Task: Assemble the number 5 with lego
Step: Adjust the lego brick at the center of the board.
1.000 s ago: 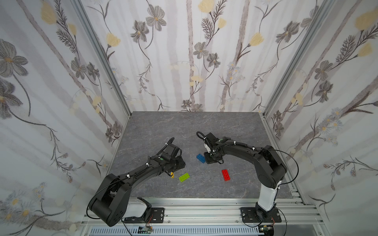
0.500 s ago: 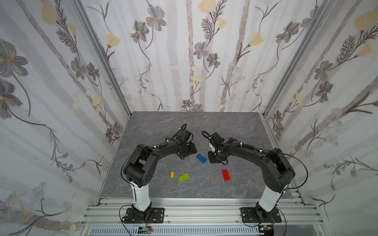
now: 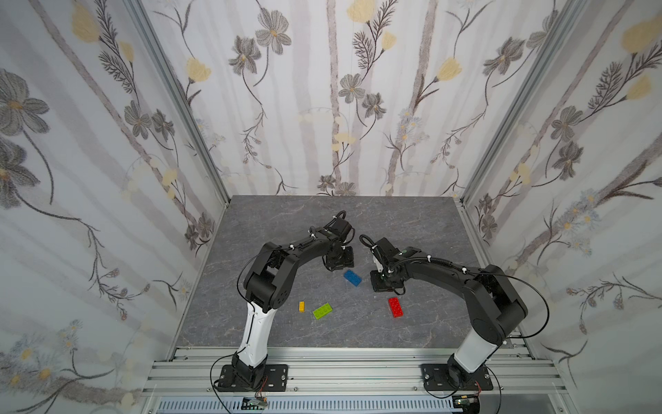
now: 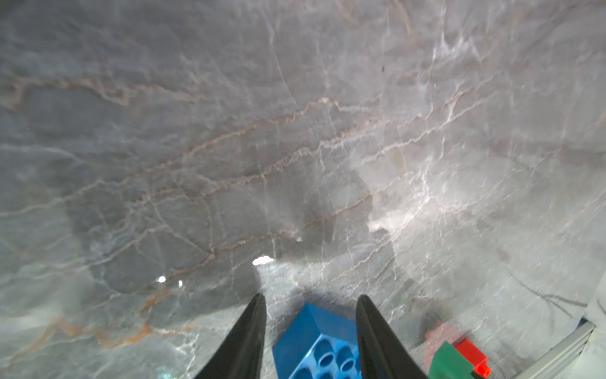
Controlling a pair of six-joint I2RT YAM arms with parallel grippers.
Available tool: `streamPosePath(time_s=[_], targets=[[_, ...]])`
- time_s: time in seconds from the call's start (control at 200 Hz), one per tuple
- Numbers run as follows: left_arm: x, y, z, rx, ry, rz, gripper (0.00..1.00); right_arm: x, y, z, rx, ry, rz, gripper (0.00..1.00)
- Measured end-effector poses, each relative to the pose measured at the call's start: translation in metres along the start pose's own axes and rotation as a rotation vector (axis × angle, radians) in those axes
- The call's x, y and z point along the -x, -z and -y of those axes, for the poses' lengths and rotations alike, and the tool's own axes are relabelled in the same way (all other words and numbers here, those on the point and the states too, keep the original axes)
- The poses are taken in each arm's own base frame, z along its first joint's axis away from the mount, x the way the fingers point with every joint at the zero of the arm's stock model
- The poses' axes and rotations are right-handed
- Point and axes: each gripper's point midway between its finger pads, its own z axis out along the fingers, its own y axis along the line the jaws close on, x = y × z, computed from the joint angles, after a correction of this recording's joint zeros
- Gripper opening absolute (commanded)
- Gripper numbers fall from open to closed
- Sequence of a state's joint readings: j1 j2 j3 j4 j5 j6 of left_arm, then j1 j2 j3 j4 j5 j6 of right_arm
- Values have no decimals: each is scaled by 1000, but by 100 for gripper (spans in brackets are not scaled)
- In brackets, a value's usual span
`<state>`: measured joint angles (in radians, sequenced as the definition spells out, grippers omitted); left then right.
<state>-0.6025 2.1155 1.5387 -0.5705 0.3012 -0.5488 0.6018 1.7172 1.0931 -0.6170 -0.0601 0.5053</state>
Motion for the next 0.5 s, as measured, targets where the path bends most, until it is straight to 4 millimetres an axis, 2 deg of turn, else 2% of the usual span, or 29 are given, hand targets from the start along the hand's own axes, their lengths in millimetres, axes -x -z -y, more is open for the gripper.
streamPosePath(time_s=[0.12,0.215,0.5], targets=[[-7,0,-11,44,-1,-25,39,2,1,-1,4,-1,4,16],[-10,0,-14,53,-9,-26,39,5,2,-4,12,-3,11,16],[-40,6,-21,76,-19,-66,42,12,7,-14,51,-2,21,16]])
